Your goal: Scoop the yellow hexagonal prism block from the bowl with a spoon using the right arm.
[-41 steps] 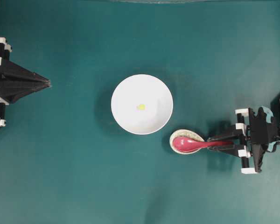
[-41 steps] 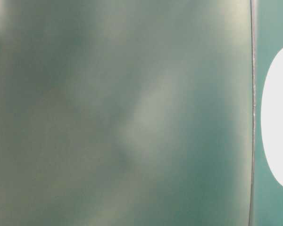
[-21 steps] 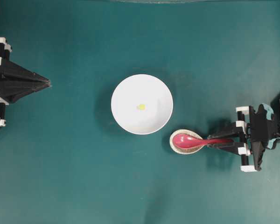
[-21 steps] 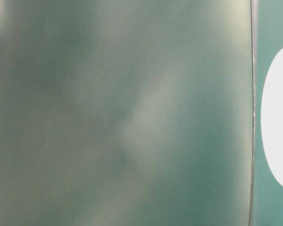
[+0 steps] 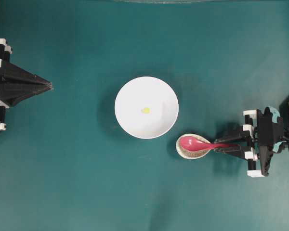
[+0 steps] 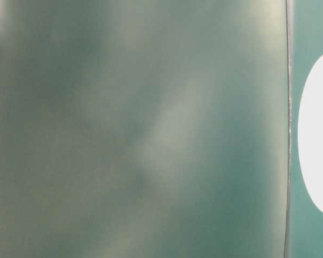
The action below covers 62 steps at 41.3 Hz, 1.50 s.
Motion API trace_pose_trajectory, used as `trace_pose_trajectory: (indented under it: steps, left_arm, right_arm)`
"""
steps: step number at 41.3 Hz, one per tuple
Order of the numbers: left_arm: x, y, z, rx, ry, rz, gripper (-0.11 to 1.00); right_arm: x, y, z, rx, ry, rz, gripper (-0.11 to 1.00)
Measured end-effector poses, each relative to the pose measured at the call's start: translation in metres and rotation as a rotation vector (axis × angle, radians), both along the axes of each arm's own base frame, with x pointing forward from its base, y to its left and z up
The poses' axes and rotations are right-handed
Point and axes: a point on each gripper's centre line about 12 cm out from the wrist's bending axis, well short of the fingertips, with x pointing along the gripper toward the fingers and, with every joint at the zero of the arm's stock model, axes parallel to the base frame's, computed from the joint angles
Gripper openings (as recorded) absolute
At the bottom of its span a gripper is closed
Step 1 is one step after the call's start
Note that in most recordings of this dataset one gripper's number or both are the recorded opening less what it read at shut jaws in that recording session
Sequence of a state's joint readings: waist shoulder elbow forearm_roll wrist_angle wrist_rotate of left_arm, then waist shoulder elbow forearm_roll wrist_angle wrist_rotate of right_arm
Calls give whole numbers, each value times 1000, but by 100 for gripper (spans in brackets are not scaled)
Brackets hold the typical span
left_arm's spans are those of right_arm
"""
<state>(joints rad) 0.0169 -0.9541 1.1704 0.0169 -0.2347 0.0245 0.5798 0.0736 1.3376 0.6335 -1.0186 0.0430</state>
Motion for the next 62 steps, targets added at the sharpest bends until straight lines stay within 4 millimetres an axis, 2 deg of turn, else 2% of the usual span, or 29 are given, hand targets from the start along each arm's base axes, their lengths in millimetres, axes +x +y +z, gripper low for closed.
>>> trace_pose_trajectory:
  steps: [7, 62]
  left_arm:
    - [0, 0, 0, 0, 0, 0, 8]
    - [0, 0, 0, 0, 0, 0, 8]
  right_arm:
    - [0, 0, 0, -1, 0, -1, 38]
    - [1, 1, 1, -63, -3, 28, 37]
